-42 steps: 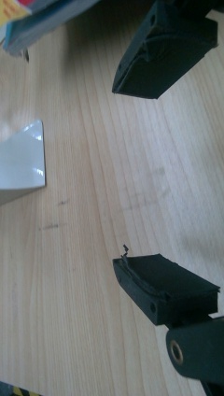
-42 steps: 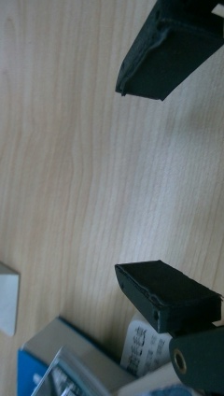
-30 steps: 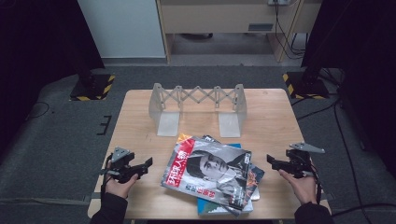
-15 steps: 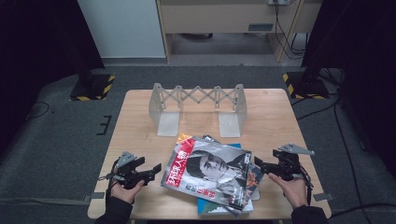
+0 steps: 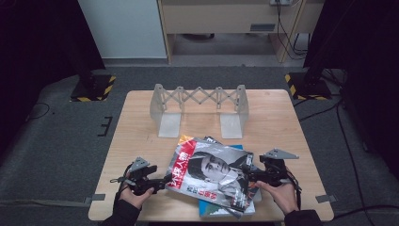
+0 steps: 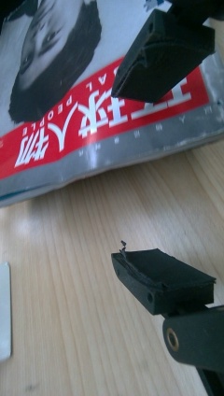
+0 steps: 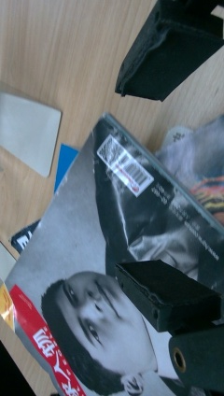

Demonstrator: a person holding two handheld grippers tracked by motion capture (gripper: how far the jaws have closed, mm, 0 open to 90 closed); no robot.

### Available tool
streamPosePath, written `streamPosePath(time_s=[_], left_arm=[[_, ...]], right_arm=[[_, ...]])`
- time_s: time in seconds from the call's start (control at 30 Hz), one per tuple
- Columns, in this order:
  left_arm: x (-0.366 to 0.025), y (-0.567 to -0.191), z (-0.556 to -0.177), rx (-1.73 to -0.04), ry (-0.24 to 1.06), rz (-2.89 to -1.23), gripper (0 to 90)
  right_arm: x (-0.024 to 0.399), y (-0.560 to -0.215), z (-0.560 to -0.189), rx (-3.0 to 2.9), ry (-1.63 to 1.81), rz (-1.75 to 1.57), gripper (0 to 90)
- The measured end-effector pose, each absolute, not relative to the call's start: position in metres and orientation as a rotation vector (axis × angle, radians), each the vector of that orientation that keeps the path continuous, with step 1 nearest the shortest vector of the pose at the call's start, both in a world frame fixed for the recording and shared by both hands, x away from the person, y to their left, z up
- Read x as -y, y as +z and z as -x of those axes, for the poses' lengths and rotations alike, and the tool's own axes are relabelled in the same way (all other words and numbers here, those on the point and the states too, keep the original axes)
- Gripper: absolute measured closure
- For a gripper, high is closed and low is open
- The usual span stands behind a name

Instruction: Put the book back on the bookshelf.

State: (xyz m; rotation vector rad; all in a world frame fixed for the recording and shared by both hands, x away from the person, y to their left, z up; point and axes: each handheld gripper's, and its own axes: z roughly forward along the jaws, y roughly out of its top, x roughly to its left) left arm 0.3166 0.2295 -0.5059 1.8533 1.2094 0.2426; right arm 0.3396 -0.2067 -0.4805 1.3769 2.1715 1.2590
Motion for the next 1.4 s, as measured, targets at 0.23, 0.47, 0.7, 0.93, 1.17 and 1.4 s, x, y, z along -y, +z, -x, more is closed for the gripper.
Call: streamPosePath(time_s=[0.23,0.47,0.7,0.93,1.17,1.4], left_arm=[[-0.220,-0.509,-0.315,-1.177,0.172,-1.858,15.8],[-0.214,-0.513,-0.315,-1.156,0.104,-1.857,13.0],[-0.207,-0.519,-0.316,-1.120,0.028,-1.848,10.8],[-0.205,-0.517,-0.316,-1.083,-0.039,-1.844,16.8],[-0.215,-0.505,-0.315,-1.068,-0.038,-1.777,27.9],[-0.215,-0.506,-0.317,-1.098,-0.081,-1.746,29.0]], right_arm=[[0.196,-0.488,-0.337,-2.229,1.258,-1.355,12.3],[0.193,-0.492,-0.337,-2.240,1.274,-1.350,11.6],[0.193,-0.494,-0.338,-2.241,1.285,-1.365,11.0],[0.193,-0.497,-0.338,-2.238,1.292,-1.368,10.9],[0.193,-0.499,-0.338,-2.228,1.298,-1.366,10.1],[0.192,-0.500,-0.338,-2.224,1.302,-1.370,9.8]])
